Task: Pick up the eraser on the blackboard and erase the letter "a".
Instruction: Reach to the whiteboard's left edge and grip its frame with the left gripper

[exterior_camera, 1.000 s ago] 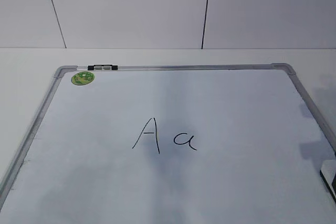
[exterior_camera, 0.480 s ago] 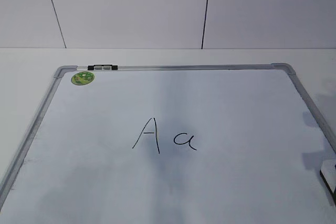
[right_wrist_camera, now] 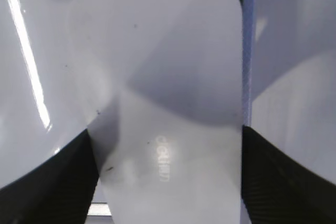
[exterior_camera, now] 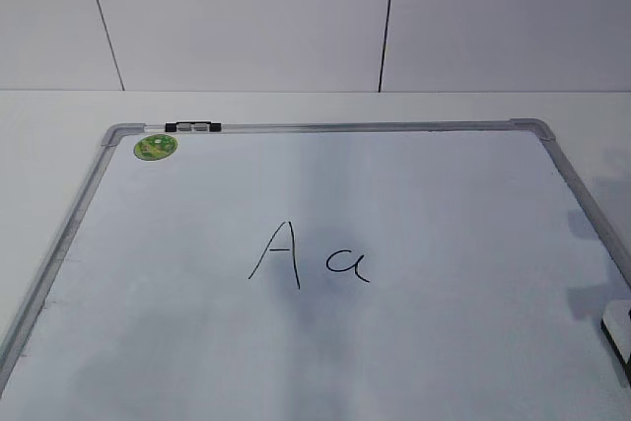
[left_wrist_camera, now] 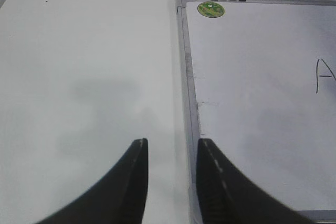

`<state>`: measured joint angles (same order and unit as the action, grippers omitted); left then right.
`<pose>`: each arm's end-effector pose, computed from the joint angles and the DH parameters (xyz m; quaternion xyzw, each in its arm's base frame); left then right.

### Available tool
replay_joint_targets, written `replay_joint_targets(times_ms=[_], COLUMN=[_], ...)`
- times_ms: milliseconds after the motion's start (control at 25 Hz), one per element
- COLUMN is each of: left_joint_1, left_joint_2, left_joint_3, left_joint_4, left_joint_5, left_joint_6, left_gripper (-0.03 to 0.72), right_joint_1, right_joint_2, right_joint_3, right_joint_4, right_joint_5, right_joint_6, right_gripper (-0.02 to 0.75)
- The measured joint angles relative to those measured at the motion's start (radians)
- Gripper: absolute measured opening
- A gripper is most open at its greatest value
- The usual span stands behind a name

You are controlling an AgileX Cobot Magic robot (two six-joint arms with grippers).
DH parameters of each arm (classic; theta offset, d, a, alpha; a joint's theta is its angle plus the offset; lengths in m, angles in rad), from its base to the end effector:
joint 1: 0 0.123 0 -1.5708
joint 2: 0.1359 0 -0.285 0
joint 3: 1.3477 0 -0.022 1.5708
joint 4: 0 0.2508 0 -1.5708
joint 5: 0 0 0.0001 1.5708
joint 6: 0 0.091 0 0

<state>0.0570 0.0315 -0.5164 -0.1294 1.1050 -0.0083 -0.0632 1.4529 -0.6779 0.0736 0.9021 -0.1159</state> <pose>-0.0035 -0.0107 0.2790 -0.0249 0.8662 -0.0525 0.4964 0.2111 -0.0081 0.1749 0.0033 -0.9995 -0.0294 0.0069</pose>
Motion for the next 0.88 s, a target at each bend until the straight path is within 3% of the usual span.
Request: replay_joint_targets(times_ms=[880], left_joint_1=[0.0], left_joint_2=[0.0], left_joint_3=[0.0], left_joint_4=[0.0], left_joint_5=[0.0], left_joint_6=[0.0], left_gripper=[0.239], right_joint_1=[0.0], right_joint_2=[0.0], right_joint_3=[0.0], right_joint_4=[0.0], right_joint_5=[-0.002], right_joint_6=[-0.002], right_gripper=[0.549])
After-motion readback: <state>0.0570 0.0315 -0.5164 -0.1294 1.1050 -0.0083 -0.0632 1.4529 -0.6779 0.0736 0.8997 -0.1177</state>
